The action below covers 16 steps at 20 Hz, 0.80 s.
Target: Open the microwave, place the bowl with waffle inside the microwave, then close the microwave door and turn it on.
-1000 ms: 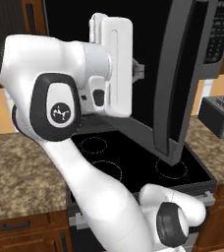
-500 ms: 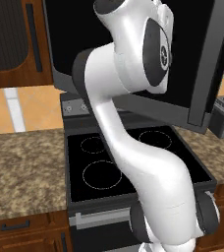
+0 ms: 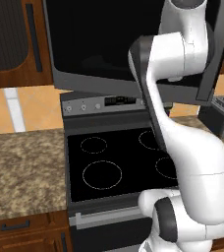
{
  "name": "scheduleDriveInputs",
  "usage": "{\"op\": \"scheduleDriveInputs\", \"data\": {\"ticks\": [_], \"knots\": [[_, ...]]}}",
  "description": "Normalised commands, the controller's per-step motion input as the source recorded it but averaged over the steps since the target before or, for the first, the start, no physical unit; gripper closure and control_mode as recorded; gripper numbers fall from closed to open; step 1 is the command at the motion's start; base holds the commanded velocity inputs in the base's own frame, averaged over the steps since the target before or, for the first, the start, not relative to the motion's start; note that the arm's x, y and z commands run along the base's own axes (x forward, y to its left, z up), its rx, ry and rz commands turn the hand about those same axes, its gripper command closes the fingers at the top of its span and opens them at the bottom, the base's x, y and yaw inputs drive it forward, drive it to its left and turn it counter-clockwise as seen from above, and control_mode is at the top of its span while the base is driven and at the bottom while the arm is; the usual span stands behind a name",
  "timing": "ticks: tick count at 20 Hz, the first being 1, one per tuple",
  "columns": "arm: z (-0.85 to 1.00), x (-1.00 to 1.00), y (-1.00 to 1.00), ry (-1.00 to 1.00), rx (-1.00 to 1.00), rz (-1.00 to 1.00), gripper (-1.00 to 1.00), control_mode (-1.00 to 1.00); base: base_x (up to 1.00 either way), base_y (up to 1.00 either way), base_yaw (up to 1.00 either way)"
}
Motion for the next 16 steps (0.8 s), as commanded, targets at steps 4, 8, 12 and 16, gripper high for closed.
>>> {"op": "scheduleDriveInputs", "data": {"ticks": [4, 8, 12, 16], "knots": [[-0.43, 1.00, -0.43, 0.00, 0.00, 0.50, 1.00, -1.00, 0.00, 0.00, 0.00], [-0.31, 1.00, -0.36, 0.00, 0.00, 0.42, 1.00, -1.00, 0.00, 0.00, 0.00], [-0.16, 1.00, -0.22, 0.00, 0.00, 0.25, 1.00, -1.00, 0.00, 0.00, 0.00], [-0.03, 1.00, -0.02, 0.03, 0.00, 0.09, 1.00, -1.00, 0.00, 0.00, 0.00]]}}
